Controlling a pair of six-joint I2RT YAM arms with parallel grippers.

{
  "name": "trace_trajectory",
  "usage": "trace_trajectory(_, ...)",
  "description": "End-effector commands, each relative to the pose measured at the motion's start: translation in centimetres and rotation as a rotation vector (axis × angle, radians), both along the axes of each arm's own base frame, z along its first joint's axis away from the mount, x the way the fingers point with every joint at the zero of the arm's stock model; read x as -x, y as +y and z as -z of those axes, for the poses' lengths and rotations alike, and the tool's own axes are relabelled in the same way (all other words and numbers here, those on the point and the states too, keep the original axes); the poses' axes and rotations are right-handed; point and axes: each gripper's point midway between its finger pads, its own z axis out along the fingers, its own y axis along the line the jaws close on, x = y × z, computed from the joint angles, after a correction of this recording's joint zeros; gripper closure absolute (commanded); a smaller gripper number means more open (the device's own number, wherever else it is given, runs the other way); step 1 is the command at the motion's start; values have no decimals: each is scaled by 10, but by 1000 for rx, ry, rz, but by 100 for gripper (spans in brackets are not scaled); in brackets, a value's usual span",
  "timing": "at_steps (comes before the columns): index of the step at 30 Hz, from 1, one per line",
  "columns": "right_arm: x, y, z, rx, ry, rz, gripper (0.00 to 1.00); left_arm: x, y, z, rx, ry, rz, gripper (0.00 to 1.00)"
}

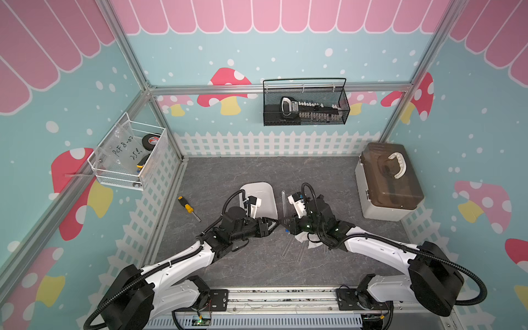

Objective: Wipe the exteriors of test tubes
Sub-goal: Adjust the test tube.

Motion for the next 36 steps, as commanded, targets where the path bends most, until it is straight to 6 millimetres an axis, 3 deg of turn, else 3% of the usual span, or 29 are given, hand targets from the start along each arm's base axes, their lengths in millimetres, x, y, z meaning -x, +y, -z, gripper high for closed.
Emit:
trace_trajectory(1,-11,4,-16,-92,34,65,89,0,-8,-7,68,-26,-22,45)
trace_trajectory(9,-23,1,-32,-188,66,136,88,7,-26,-8,71,-92,29,44)
trace_trajectory(20,-20,-2,-36,-252,106,162,88,-9,-46,-15,87,-150,50,45)
trace_trajectory(25,-19,-5,-31,-239,109,168,88,-9,-50,-20,94,-166,65,50)
trace_trajectory(31,-18,-1,-35,-247,112,149,88,-8,-56,-13,78,-155,81,56)
trace_trajectory(36,-16,0,-31,-236,122,138,87,-13,-57,-16,75,-171,63,71)
